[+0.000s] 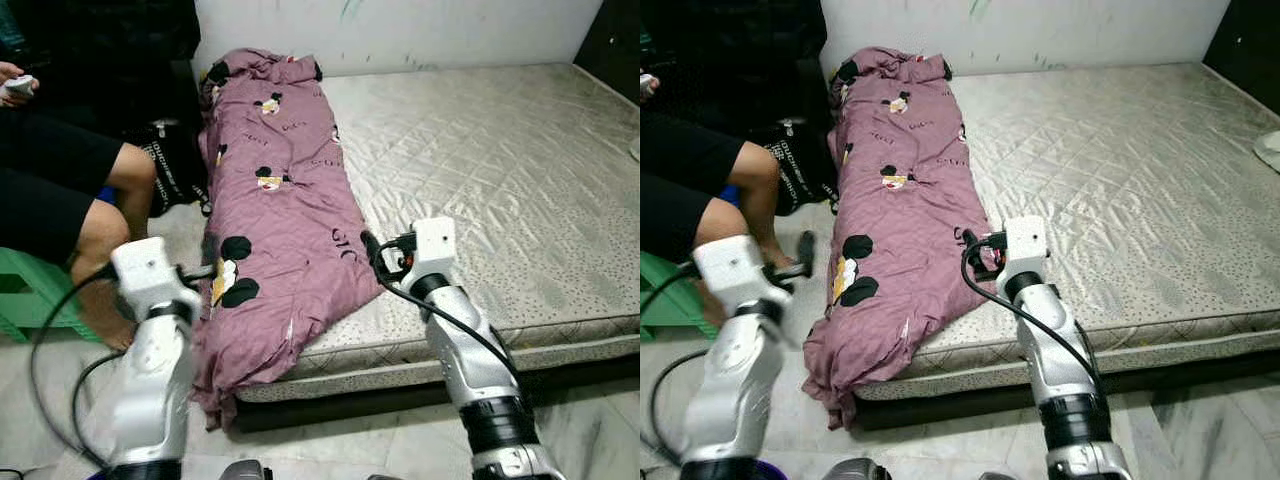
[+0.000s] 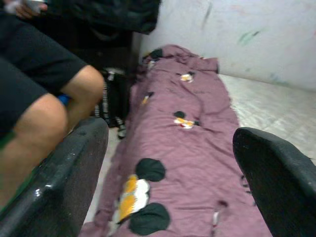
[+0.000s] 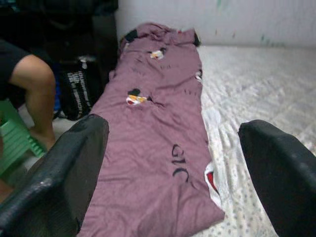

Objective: Clean up the room

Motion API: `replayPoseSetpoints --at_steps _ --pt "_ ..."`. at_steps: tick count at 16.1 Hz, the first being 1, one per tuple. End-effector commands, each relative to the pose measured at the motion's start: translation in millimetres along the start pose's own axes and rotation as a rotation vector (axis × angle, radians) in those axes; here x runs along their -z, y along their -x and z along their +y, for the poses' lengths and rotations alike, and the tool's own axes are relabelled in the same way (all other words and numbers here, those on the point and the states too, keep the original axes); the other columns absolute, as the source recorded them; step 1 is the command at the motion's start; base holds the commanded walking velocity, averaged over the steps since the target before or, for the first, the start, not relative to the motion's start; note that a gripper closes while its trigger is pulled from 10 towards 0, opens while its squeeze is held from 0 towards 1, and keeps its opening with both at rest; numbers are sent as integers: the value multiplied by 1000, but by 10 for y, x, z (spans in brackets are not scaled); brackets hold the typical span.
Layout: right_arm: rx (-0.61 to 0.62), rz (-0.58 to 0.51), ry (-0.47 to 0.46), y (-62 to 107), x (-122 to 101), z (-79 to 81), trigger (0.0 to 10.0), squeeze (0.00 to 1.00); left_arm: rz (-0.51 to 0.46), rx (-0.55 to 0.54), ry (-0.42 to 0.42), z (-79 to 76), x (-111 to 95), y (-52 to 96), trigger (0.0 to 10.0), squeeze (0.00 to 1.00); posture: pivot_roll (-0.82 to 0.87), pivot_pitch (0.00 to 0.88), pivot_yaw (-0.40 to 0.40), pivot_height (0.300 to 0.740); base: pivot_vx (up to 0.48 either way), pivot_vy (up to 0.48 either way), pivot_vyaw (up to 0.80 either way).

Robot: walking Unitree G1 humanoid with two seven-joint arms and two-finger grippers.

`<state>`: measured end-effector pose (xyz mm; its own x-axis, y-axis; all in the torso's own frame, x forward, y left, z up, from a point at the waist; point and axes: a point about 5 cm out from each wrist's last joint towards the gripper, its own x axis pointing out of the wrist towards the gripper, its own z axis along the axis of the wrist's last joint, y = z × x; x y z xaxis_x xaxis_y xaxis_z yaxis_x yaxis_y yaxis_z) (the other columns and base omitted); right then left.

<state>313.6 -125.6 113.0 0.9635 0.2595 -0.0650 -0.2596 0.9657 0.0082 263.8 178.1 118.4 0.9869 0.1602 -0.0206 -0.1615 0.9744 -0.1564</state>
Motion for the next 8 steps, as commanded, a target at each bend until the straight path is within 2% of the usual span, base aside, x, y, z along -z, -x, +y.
replayPoseSetpoints --at_steps 1,7,8 --pt "-27 4 13 59 -13 39 10000 0 10 -7 -31 40 -7 68 10000 0 -2 53 14 724 0 0 0" --pt "-48 51 4 277 42 38 10000 0 41 -40 -87 146 24 264 10000 0 -7 164 -5 724 0 0 0" --pt "-60 62 -10 334 47 60 10000 0 55 -52 -109 205 35 323 10000 0 -4 194 -6 724 0 0 0"
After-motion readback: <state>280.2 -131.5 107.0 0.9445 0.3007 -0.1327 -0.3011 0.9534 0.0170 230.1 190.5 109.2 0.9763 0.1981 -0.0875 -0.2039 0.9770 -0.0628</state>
